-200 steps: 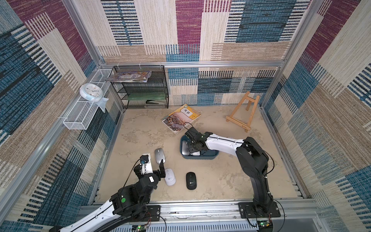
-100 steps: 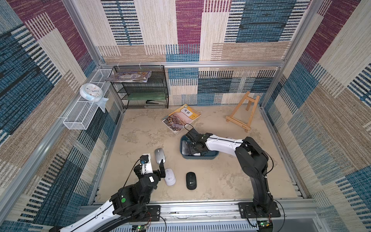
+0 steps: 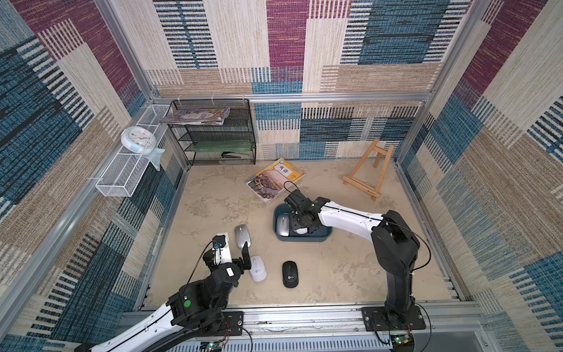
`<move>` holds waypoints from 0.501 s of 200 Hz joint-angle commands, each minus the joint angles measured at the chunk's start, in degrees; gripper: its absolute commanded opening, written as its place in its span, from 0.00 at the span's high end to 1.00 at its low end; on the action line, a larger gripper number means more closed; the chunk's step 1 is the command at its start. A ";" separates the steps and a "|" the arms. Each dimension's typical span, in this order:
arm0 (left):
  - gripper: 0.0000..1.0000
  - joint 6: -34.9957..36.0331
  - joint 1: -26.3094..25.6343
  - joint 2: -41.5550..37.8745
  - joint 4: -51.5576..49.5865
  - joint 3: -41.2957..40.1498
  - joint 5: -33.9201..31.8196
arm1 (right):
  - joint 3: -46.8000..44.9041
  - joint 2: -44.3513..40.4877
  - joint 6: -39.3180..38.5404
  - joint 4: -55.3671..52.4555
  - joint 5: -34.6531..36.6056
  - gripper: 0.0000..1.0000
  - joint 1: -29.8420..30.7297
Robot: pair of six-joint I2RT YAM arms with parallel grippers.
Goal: Take out the mouse from the storage box
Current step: Pick up the mouse from the storage box.
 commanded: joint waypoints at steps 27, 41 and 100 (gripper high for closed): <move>0.01 0.32 0.04 0.10 0.59 -0.02 -0.26 | -0.56 -4.69 0.09 -2.47 2.25 0.54 0.08; 0.01 0.34 0.10 0.19 0.82 -0.09 -0.34 | -1.29 -6.34 0.53 -2.92 2.03 0.55 0.11; 0.01 0.29 0.07 1.34 1.02 0.12 -0.27 | -11.50 -16.25 2.52 -1.56 2.76 0.56 2.59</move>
